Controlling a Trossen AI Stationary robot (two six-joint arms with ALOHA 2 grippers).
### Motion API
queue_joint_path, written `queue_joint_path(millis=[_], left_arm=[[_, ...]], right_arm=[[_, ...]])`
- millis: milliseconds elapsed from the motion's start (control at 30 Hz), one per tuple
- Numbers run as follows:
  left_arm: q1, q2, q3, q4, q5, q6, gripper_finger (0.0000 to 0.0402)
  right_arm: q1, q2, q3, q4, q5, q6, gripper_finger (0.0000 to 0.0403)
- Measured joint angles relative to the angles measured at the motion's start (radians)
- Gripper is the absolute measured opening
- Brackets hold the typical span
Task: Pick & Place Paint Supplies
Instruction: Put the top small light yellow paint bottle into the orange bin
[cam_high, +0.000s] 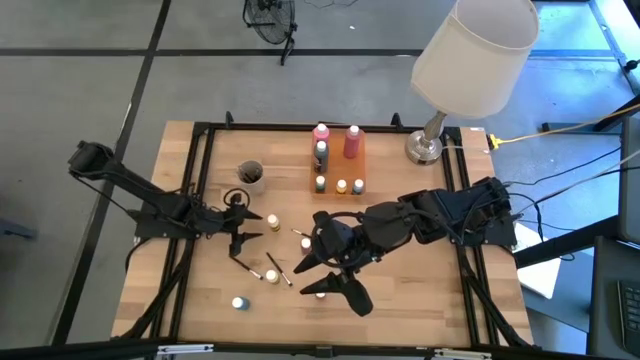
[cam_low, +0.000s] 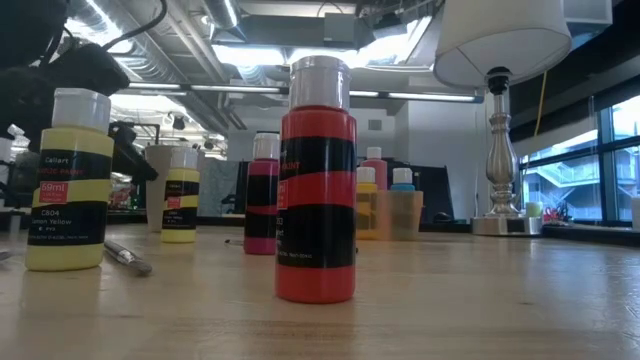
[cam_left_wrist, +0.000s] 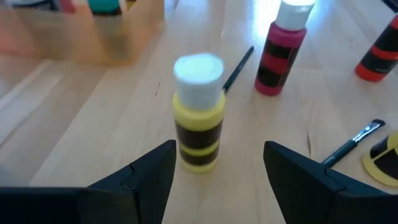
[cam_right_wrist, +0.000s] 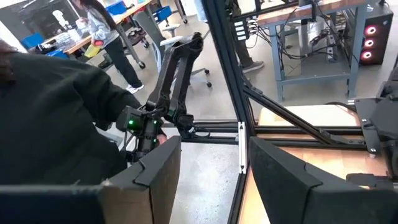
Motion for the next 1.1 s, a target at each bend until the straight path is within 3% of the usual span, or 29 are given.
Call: queue_joint_path(millis=[333, 600, 800, 1100], left_arm=[[0.004, 0.159, -0.001, 0.082, -0.007, 0.032, 0.0240], [0.087, 0.290, -0.001, 0.201, -0.005, 0.062, 0.0240], [0.137, 0.369, -0.001, 0.332, 0.098, 0.130, 0.0240], [0.181, 0.465, -0.001, 0.517, 0.167, 0.143, 0.0240]], right_arm=[[-0.005, 0.000, 0.000, 0.014, 0.000, 0.010, 0.0195], [-0.006, 0.000, 0.000, 0.023, 0.001, 0.010, 0.0195], [-0.006, 0.000, 0.000, 0.027, 0.002, 0.011, 0.0195], [-0.006, 0.000, 0.000, 0.025, 0.002, 0.018, 0.0195]])
